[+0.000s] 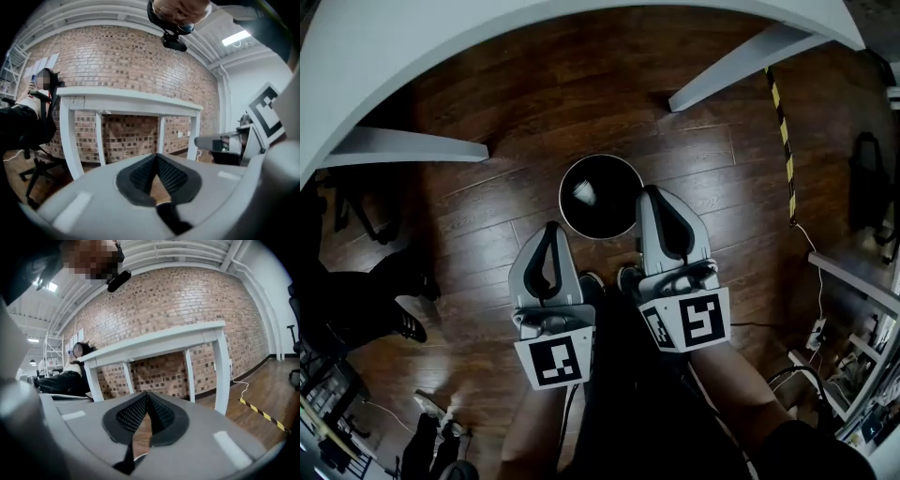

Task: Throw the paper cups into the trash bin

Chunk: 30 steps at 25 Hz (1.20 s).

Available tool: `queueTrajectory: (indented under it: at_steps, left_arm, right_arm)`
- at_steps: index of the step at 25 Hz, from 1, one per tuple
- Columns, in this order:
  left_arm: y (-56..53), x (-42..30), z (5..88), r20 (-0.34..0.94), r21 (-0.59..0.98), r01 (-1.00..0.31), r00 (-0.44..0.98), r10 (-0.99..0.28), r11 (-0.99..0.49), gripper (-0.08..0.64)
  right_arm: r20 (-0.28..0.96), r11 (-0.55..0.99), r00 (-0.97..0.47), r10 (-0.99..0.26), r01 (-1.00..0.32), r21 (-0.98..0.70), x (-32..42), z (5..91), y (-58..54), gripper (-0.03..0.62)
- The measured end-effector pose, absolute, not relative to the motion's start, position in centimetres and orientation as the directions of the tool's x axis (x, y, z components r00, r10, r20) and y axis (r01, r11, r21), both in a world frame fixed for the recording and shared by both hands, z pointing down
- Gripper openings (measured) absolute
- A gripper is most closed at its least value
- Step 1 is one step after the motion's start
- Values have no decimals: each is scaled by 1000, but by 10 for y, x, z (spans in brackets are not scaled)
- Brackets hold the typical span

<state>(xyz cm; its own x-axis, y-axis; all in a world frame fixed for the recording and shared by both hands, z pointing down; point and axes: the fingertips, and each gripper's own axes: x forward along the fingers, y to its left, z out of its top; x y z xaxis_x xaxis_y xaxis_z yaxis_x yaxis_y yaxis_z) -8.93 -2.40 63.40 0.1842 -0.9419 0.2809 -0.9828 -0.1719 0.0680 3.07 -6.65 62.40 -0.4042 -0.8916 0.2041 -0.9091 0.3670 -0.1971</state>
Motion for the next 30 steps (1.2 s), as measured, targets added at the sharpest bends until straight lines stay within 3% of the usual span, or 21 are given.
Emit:
queueTrajectory:
  at_steps: [9, 30]
  left_arm:
    - [-17, -75, 477, 82, 63, -983, 177, -981, -173, 5]
    - [11, -58, 270, -43, -8, -979, 206, -978, -206, 5]
  right_arm:
    - [24, 399, -410, -912, -899, -181, 43, 480, -55, 8]
    - [-191, 483, -461, -867, -871, -88, 54, 246, -13, 6]
